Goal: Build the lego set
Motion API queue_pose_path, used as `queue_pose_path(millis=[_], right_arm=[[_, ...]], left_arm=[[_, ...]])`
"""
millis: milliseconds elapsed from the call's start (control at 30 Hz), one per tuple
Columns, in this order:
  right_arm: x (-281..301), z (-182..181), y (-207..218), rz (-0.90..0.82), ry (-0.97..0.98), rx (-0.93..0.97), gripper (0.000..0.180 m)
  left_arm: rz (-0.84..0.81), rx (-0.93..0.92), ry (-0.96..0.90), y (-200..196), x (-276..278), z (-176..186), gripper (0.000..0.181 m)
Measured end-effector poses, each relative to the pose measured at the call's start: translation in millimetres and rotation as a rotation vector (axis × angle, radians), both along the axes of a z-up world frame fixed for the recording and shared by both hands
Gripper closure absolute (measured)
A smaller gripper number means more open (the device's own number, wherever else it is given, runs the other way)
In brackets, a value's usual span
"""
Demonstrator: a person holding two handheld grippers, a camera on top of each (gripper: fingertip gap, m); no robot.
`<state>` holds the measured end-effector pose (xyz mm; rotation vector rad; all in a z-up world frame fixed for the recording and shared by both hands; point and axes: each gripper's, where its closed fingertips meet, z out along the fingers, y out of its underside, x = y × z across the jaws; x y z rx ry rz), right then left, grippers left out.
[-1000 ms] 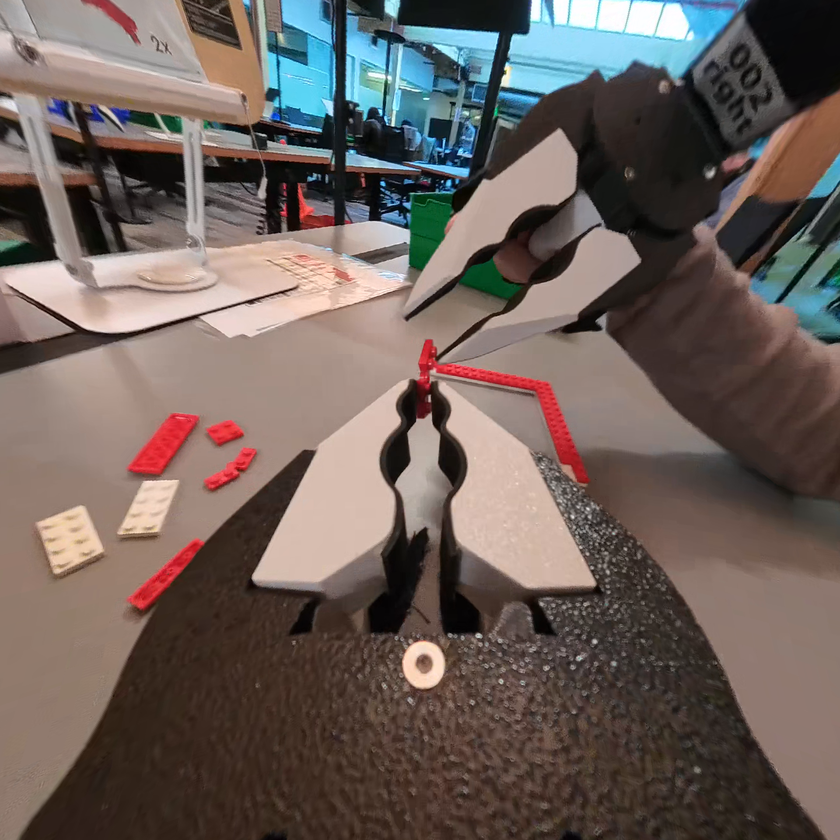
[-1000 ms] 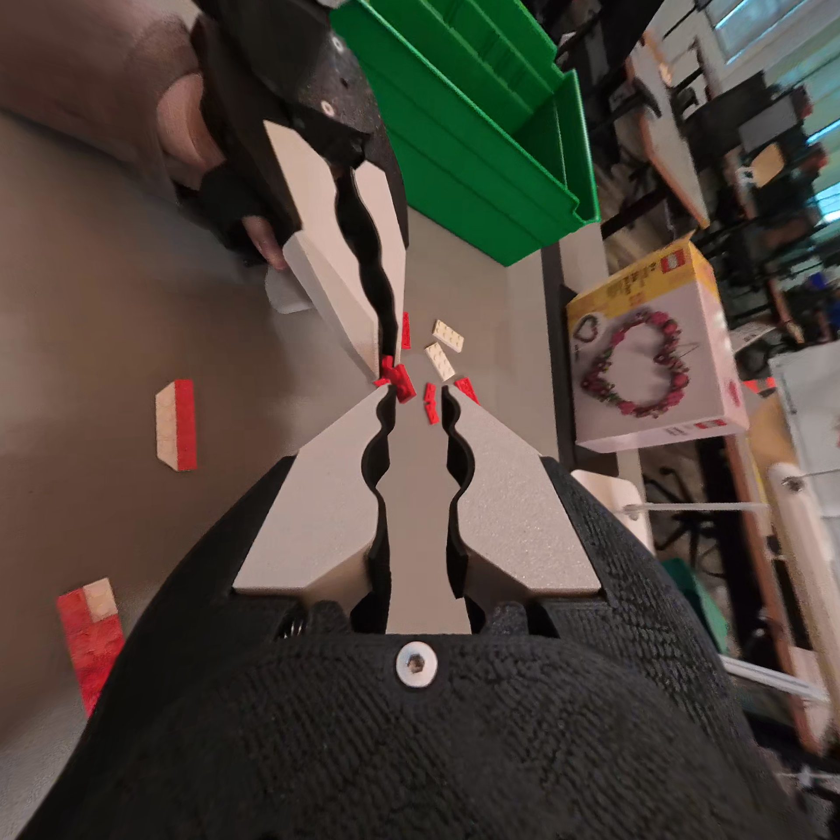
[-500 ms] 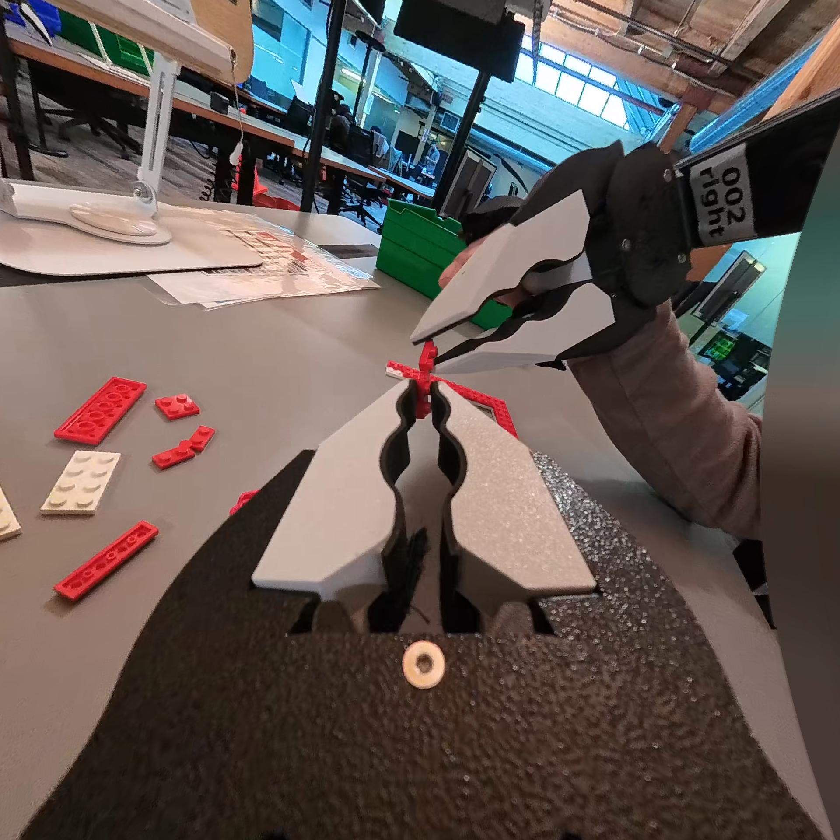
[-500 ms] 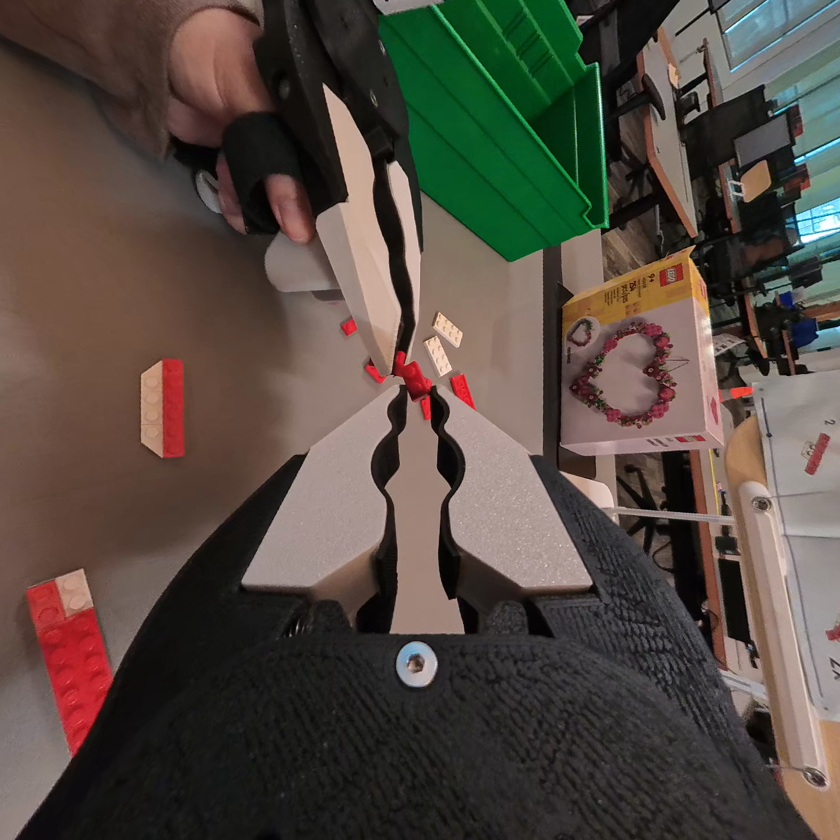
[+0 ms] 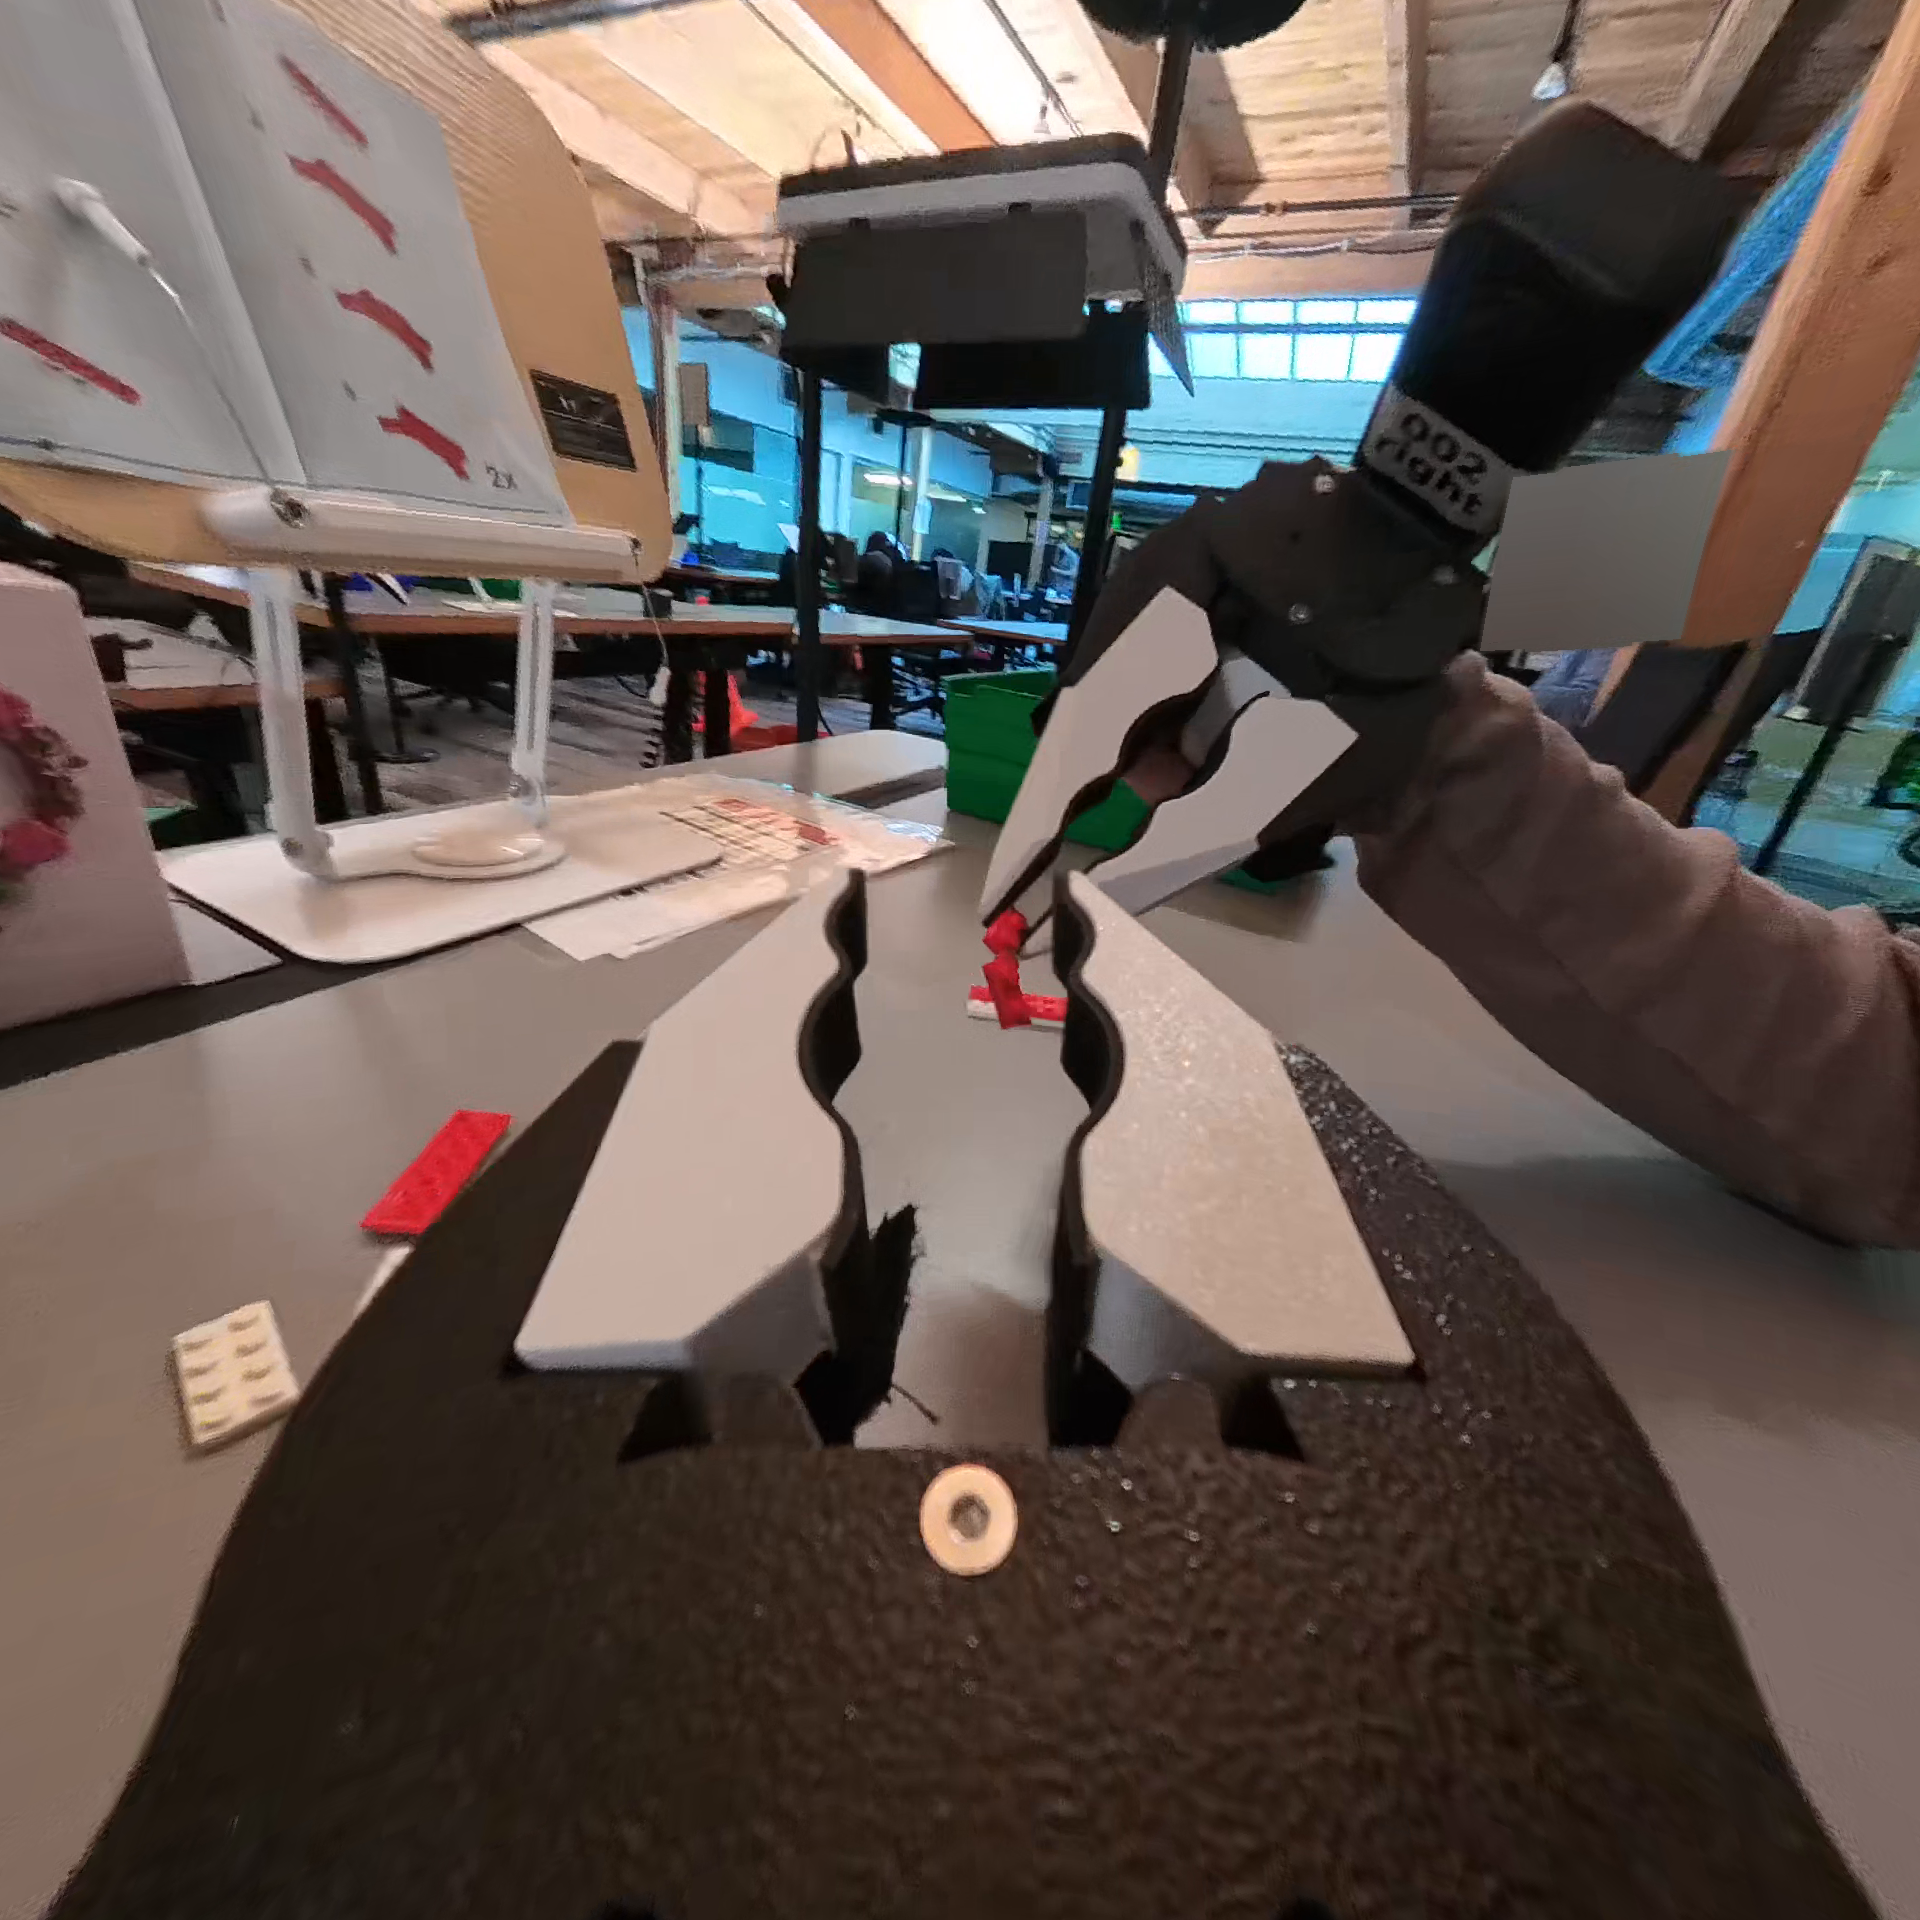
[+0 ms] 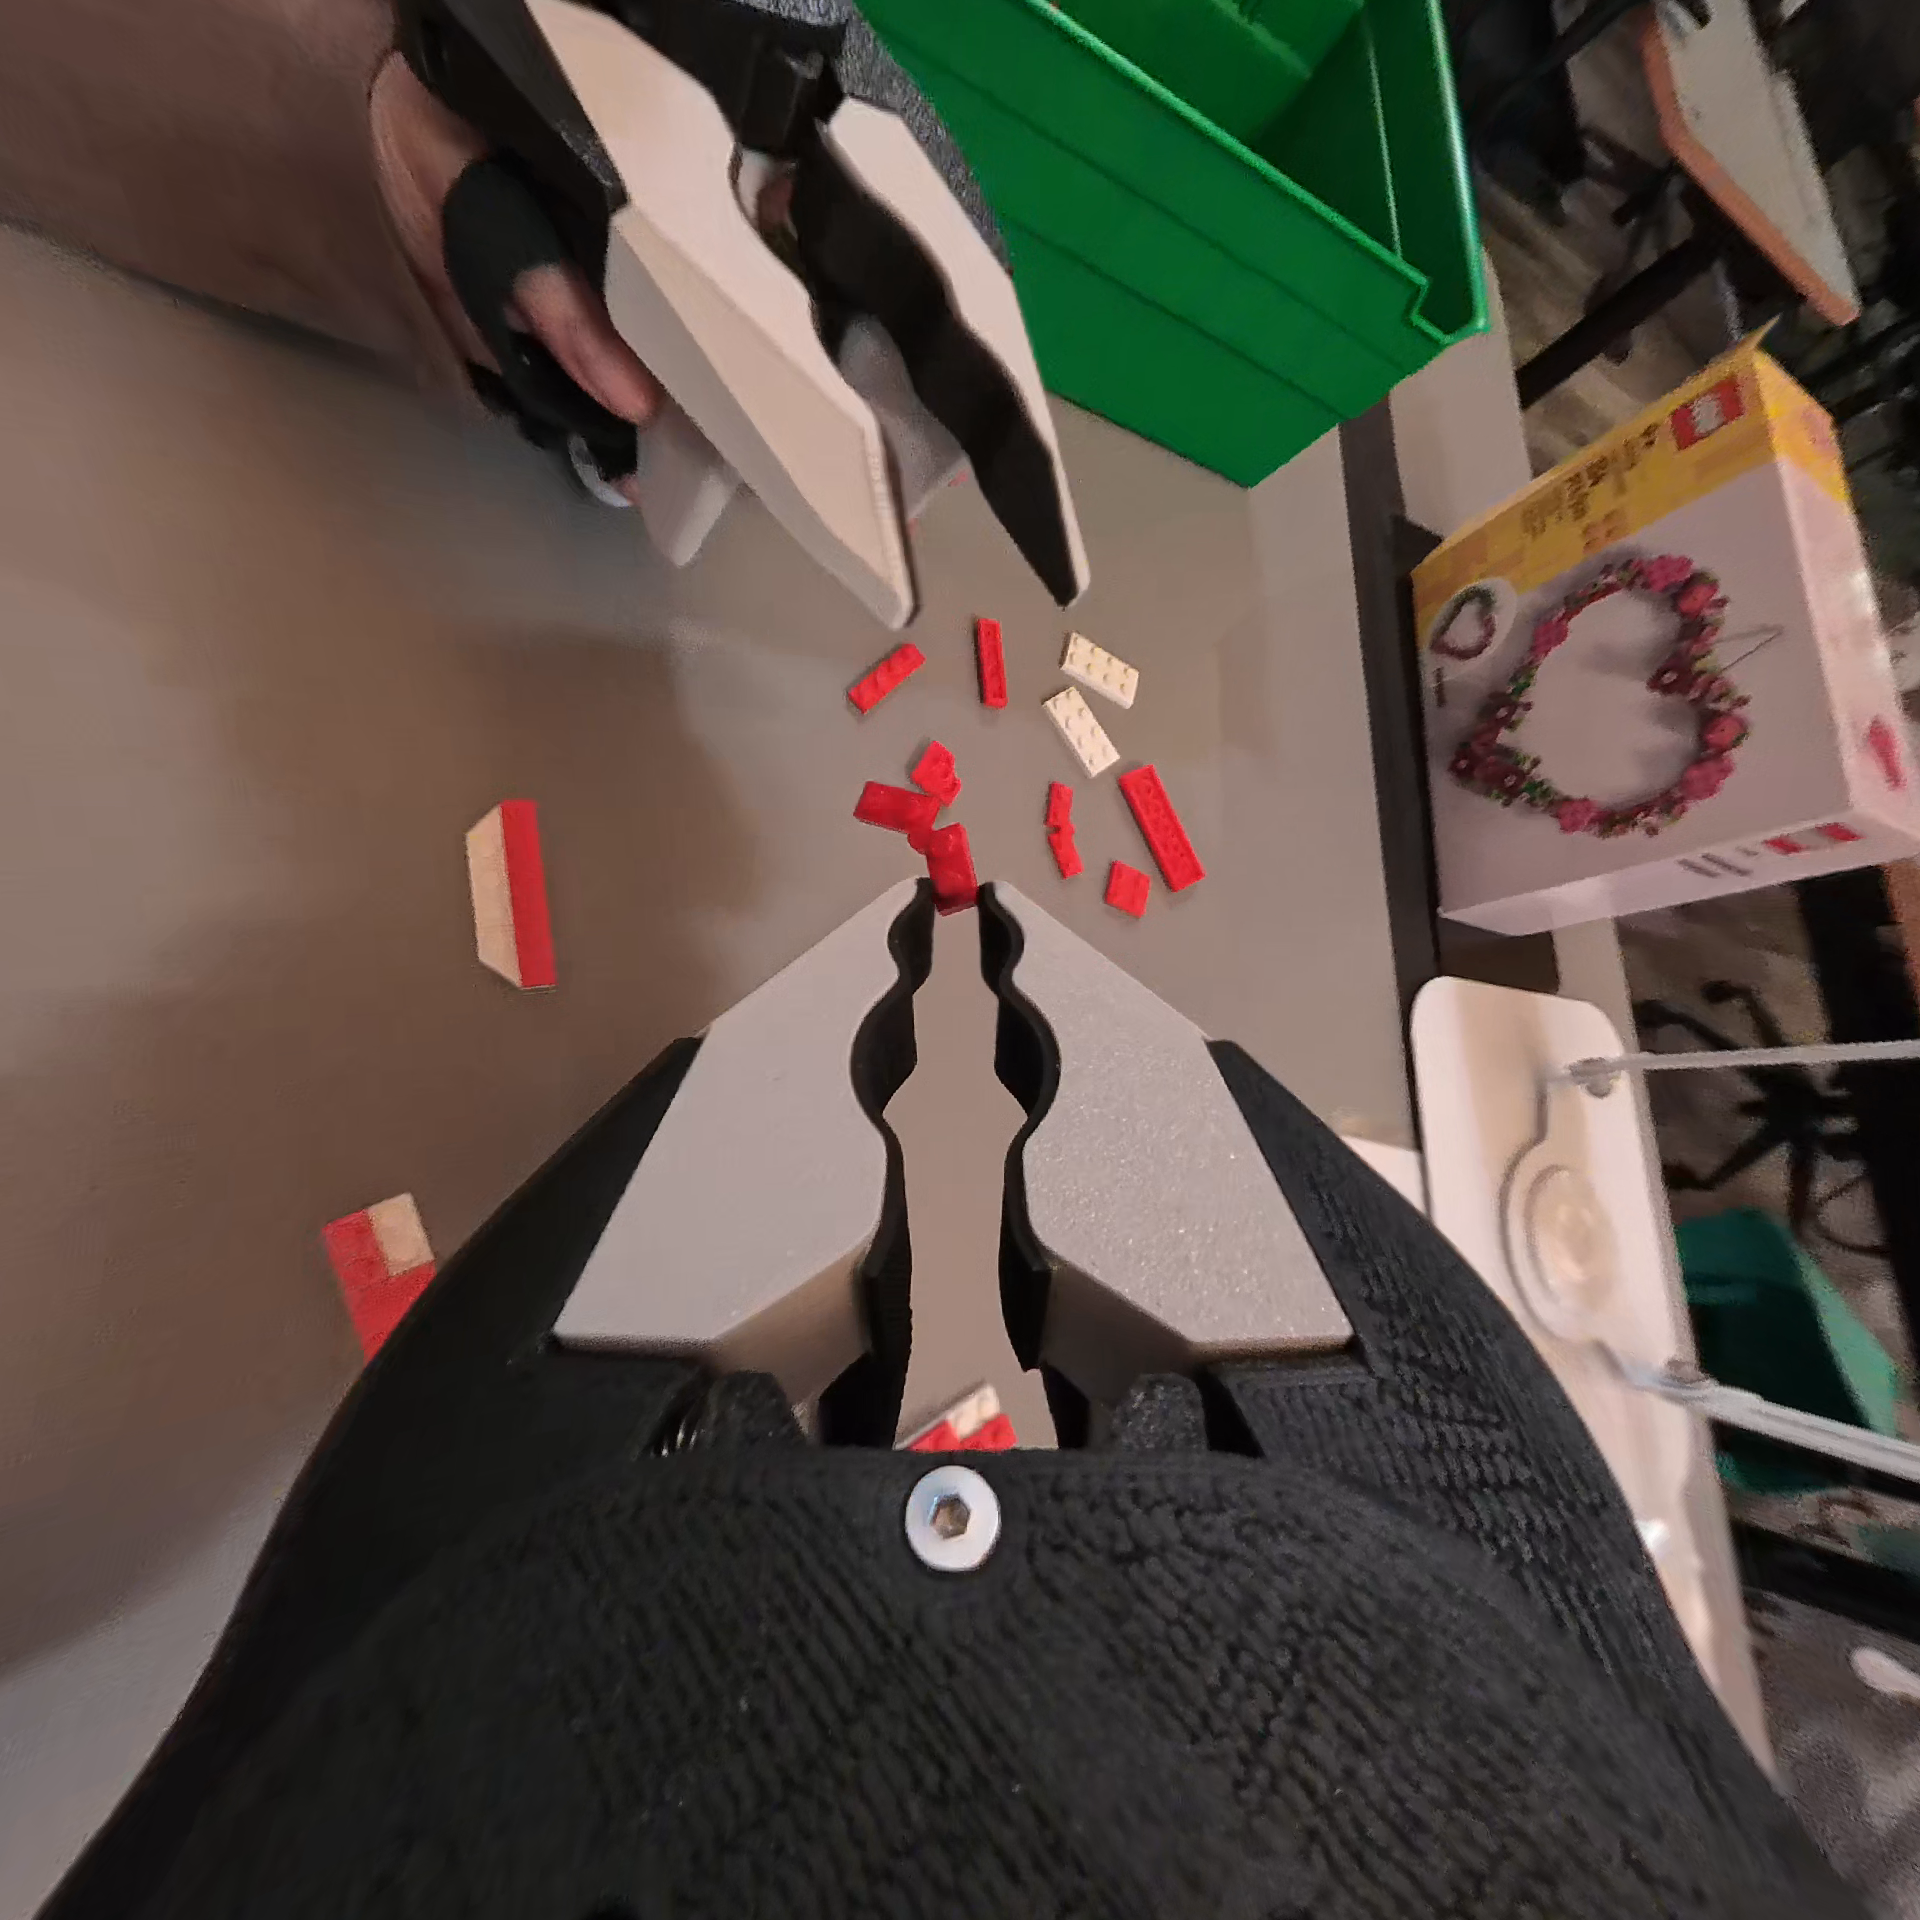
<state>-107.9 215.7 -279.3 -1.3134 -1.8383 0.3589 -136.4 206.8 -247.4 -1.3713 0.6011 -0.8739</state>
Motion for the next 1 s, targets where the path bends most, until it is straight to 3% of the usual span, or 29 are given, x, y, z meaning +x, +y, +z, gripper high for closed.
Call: queue_pose_path(millis=[33, 267, 400, 533, 767, 1000], right_arm=[[2, 0, 0, -0.006, 0.000, -0.027, 0.173], [11, -7, -11, -0.022, -0.020, -0.197, 0.173], [21, -13, -14, -0.076, -0.049, -0.172, 0.173], [31, -15, -28, -0.089, 0.055, -0.194, 0.173], [46, -27, -64, -0.116, 0.222, -0.289, 0.174], [45, -39, -69, -0.152, 0.226, -0.325, 0.173]], left_arm=[[-0.016, -0.023, 0.000, 0, 2, -3, 0.143], [0.008, -0.022, 0.042, 5, -4, -11, 0.142], [0.097, 0.028, 0.103, 12, -14, -15, 0.143], [0.140, 0.085, 0.197, 13, -13, -18, 0.145], [-0.026, 0.057, 0.483, -6, 0, -51, 0.144], [-0.063, 0.034, 0.495, -12, 0, -54, 0.149]])
